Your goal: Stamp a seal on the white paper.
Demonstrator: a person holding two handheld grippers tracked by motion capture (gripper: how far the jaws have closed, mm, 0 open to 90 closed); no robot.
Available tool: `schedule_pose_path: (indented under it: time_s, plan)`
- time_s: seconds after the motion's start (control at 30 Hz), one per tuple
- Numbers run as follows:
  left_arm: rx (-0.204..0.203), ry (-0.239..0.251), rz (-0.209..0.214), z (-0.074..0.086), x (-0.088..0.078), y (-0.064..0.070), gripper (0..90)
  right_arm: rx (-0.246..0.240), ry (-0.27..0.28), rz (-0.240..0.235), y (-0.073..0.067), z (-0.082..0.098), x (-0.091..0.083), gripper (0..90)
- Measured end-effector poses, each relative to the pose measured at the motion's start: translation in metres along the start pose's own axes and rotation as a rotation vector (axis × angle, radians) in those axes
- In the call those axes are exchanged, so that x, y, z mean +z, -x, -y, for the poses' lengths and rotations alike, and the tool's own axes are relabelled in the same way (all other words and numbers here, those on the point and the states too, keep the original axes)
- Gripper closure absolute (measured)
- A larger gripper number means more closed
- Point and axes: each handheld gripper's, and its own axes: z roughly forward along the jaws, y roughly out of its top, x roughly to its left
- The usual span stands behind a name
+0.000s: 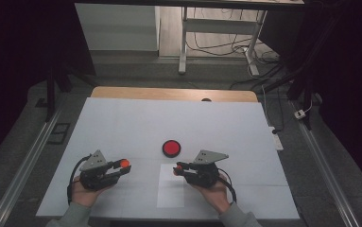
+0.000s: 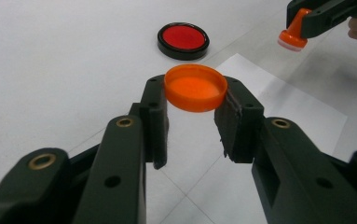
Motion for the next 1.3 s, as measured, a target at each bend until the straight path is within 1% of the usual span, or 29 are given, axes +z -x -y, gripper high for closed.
schedule_pose_path:
  time_s: [0.23, 0.3, 0.47, 0.57, 0.63, 0.67, 0.77, 1.13, 1.17, 1.3]
  plan:
    - [-0.004, -0.002, -0.001, 0.0, 0.0, -0.001, 65.1, -0.018, -0.039, -0.005, -0.003, 0.004, 0.008, 72.3]
    - [-0.002, -0.002, -0.001, 0.0, 0.0, -0.001, 65.1, -0.021, -0.048, -0.015, -0.004, 0.006, 0.01, 72.3]
    - [0.001, -0.004, 0.0, 0.0, 0.0, -0.001, 65.1, -0.027, -0.06, -0.02, -0.007, 0.007, 0.013, 72.3]
    - [0.0, -0.005, -0.001, 0.0, 0.0, -0.001, 65.1, -0.037, -0.078, -0.024, -0.008, 0.008, 0.016, 72.3]
    - [0.0, -0.006, 0.0, 0.0, 0.0, -0.001, 65.1, -0.036, -0.076, -0.026, -0.008, 0.009, 0.017, 72.3]
    - [0.001, -0.005, -0.001, 0.0, 0.0, -0.001, 65.1, -0.041, -0.088, -0.027, -0.009, 0.01, 0.018, 72.3]
    - [0.002, -0.006, -0.001, 0.0, 0.0, -0.001, 65.1, -0.049, -0.096, -0.026, -0.01, 0.011, 0.019, 72.3]
    - [0.002, -0.009, 0.001, 0.001, 0.001, -0.001, 65.1, -0.071, -0.12, -0.022, -0.012, 0.013, 0.024, 72.3]
    - [0.002, -0.009, 0.001, 0.001, 0.001, -0.001, 65.1, -0.076, -0.125, -0.016, -0.012, 0.014, 0.024, 72.3]
    - [0.003, -0.01, 0.002, 0.001, 0.001, -0.001, 65.1, -0.079, -0.128, -0.022, -0.013, 0.014, 0.025, 72.2]
